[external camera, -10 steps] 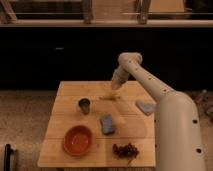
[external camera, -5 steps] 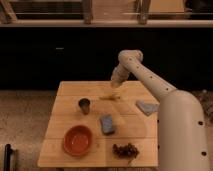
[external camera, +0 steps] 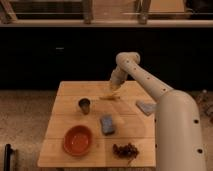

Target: Place banana in red bowl

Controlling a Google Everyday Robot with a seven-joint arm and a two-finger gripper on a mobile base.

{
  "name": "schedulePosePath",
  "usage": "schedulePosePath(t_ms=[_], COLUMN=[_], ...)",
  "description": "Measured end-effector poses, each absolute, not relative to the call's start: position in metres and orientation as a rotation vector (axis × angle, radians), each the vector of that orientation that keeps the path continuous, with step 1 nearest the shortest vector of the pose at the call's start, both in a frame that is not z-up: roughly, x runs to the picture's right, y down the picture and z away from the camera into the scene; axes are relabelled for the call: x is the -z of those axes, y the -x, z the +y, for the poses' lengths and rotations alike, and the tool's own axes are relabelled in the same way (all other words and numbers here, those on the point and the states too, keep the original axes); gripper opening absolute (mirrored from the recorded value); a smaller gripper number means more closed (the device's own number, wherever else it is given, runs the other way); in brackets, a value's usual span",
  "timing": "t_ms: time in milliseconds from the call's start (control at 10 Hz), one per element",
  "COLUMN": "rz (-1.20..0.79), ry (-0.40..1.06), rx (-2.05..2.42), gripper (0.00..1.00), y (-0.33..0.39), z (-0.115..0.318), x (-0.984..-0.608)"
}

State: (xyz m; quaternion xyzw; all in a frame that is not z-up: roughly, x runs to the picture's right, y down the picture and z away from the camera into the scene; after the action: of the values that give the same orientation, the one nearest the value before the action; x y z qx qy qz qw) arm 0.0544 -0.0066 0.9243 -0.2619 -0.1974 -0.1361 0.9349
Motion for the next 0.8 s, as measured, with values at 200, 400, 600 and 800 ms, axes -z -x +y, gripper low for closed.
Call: schedulePosePath(t_ms=[200,400,600,800], rz=[-0.398,-0.394,-0.390,-0.381], ry=[0.547,0.560,0.579,0.592], rx=[0.272,0.269,0.265,0.256], gripper=[0.80,0.80,0.80,0.80], y=[-0.053,-0.051,-0.048,-0.050], z=[-0.001,0.005,0.013,0.020], x=[-0.927,-0.930,-0.938,-0.947])
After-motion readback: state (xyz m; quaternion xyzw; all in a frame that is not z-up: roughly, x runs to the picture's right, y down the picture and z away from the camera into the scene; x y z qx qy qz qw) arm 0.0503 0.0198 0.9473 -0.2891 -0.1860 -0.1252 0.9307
